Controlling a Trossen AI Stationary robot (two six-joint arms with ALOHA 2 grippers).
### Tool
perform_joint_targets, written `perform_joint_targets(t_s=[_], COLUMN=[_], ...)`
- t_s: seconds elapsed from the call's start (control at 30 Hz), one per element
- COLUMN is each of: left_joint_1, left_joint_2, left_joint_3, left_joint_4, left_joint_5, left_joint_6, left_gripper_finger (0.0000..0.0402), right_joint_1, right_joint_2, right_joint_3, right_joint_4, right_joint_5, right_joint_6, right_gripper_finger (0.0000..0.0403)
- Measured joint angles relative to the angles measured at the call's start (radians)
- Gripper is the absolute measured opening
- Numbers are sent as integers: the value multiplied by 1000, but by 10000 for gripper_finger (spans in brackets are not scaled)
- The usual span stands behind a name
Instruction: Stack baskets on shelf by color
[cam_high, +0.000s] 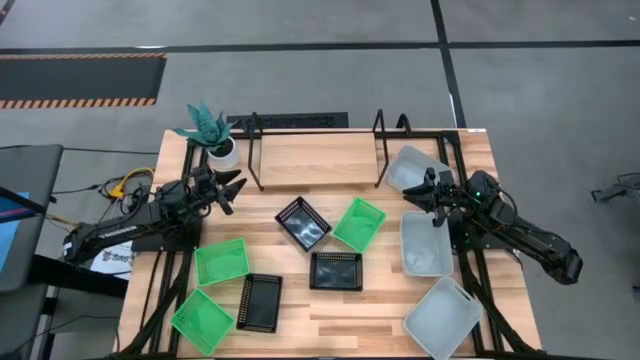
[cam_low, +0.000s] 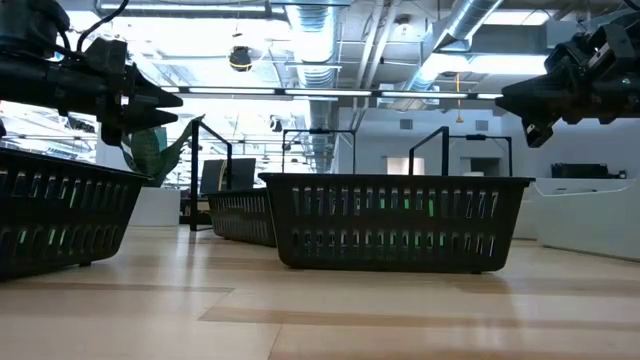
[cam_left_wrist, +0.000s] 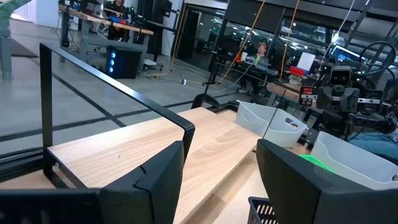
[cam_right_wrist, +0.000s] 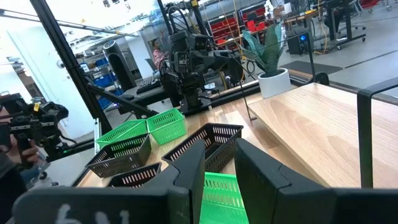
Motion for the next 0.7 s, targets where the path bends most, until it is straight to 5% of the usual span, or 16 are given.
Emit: perform_joint_targets(t_s=[0.7], left_joint_1=[0], left_joint_2=[0], left_joint_3=[0], left_joint_4=[8], left_joint_5=[-2], left_joint_6=[-272], left_gripper_finger=[194], right_joint_1=[0], right_joint_2=[0], right_joint_3=[0], right_joint_4=[0], right_joint_5=[0], right_joint_6=[0], right_gripper_finger=[113])
